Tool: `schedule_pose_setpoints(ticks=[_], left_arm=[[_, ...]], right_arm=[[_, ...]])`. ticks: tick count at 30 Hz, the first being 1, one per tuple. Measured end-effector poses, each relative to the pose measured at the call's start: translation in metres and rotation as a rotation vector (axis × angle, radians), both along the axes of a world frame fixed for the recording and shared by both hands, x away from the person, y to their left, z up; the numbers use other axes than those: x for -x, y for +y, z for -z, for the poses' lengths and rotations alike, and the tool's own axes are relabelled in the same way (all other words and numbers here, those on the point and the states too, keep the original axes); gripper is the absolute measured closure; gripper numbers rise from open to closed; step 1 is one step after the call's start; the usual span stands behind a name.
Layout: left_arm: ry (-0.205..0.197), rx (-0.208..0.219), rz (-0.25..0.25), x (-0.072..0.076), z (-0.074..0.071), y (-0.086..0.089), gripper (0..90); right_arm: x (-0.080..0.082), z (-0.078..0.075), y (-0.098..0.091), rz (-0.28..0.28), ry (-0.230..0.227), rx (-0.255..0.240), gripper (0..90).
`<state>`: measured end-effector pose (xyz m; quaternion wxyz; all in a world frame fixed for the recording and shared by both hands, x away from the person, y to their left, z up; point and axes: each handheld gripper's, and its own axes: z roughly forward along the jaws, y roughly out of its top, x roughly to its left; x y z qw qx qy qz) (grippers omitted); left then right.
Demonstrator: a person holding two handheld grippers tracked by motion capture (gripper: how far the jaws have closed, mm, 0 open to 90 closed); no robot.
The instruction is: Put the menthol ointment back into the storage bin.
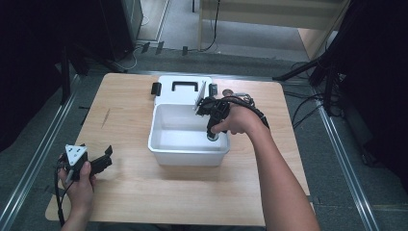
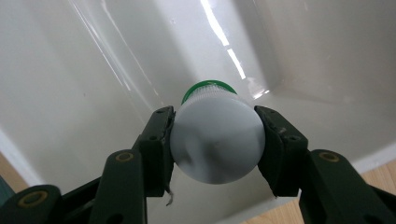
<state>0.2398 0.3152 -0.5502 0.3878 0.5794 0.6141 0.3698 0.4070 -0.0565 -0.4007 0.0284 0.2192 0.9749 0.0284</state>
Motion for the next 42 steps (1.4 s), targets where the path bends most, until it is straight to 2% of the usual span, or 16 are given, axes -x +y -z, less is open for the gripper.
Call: schedule_pose_setpoints(ticks=[11, 22, 26, 33, 42], left_arm=[[0.001, 0.006, 0.0, 0.0, 0.0, 0.0, 8.9], [0.005, 0.005, 0.002, 0.0, 0.0, 0.001, 8.9], [0.005, 0.005, 0.002, 0.0, 0.0, 0.0, 8.9], [0.006, 0.004, 0.003, 0.0, 0.0, 0.0, 8.9], [0.006, 0.004, 0.003, 0.0, 0.0, 0.0, 8.9]], right_arm=[[-0.004, 0.015, 0.003, -0.051, -0.008, 0.017, 51.7], [-0.011, 0.031, 0.004, -0.068, -0.01, 0.037, 51.6], [-0.012, 0.034, 0.005, -0.075, -0.014, 0.033, 51.7], [-0.012, 0.039, 0.008, -0.086, -0.016, 0.064, 51.6], [-0.011, 0.044, 0.011, -0.096, -0.026, 0.074, 51.7]])
